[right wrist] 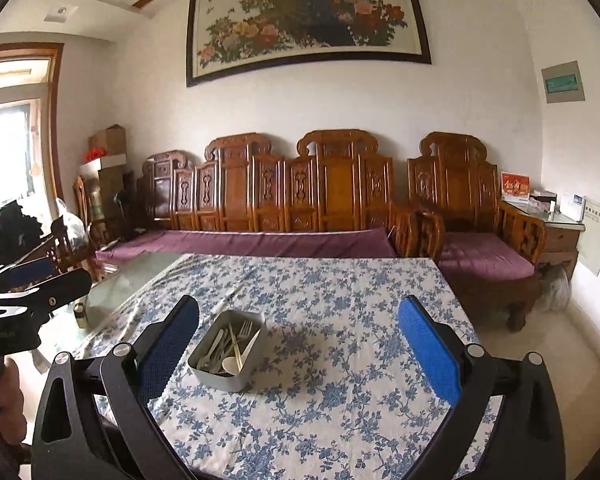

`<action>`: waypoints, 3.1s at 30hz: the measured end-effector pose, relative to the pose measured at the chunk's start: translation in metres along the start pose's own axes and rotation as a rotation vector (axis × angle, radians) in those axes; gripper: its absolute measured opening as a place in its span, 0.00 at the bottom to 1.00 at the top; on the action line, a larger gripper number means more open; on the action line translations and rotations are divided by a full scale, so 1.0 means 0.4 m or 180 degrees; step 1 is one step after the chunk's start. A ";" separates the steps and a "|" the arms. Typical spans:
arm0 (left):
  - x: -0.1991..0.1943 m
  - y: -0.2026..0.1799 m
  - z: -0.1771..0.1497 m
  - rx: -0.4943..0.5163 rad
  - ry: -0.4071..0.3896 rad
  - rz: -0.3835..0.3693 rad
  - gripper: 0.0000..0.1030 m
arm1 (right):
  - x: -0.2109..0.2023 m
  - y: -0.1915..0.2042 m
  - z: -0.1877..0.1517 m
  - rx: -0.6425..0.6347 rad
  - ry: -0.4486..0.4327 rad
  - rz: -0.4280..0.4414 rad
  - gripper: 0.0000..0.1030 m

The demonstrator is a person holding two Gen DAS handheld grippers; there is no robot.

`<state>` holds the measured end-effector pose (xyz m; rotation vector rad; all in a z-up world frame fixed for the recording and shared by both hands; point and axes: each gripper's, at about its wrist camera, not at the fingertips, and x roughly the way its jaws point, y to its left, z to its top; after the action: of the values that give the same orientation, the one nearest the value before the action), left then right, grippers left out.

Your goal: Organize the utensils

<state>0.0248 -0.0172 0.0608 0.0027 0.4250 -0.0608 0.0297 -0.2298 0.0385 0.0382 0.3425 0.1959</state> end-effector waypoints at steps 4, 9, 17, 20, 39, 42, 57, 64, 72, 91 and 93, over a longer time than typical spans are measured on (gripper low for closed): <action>-0.010 0.013 -0.002 -0.0047 -0.0011 -0.0012 0.93 | -0.020 -0.004 0.003 0.0005 -0.0060 -0.0032 0.98; -0.011 0.015 -0.003 -0.0057 -0.0013 0.0001 0.93 | -0.022 -0.005 0.001 0.0010 -0.0055 -0.0046 0.98; -0.009 0.012 -0.008 -0.0063 0.0005 0.0009 0.93 | -0.020 -0.002 0.000 0.0010 -0.0052 -0.0056 0.98; -0.007 0.013 -0.009 -0.0067 0.0014 0.0015 0.93 | -0.019 -0.001 0.000 0.0003 -0.0051 -0.0055 0.98; 0.001 0.014 -0.021 -0.0062 0.0037 0.0006 0.93 | -0.009 0.000 -0.015 0.0012 -0.0037 -0.0063 0.98; 0.003 0.014 -0.022 -0.0066 0.0039 0.0003 0.93 | -0.008 0.001 -0.014 0.0001 -0.0037 -0.0060 0.98; 0.013 0.012 -0.033 -0.0035 0.0066 0.0002 0.93 | -0.010 0.004 -0.015 0.0008 -0.0038 -0.0057 0.98; 0.014 0.013 -0.034 -0.0021 0.0069 -0.0004 0.93 | -0.012 0.006 -0.015 0.0002 -0.0043 -0.0055 0.98; 0.014 0.012 -0.034 -0.0017 0.0072 -0.0004 0.93 | -0.012 0.005 -0.015 0.0005 -0.0038 -0.0054 0.98; 0.006 0.007 -0.031 -0.0005 0.0048 -0.0040 0.93 | -0.014 0.009 -0.013 -0.0002 -0.0043 -0.0050 0.98; 0.004 0.006 -0.031 -0.0009 0.0044 -0.0049 0.93 | -0.014 0.009 -0.014 -0.0003 -0.0040 -0.0054 0.98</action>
<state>0.0215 -0.0149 0.0486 -0.0030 0.4389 -0.0753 0.0219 -0.2272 0.0352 0.0356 0.3300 0.1790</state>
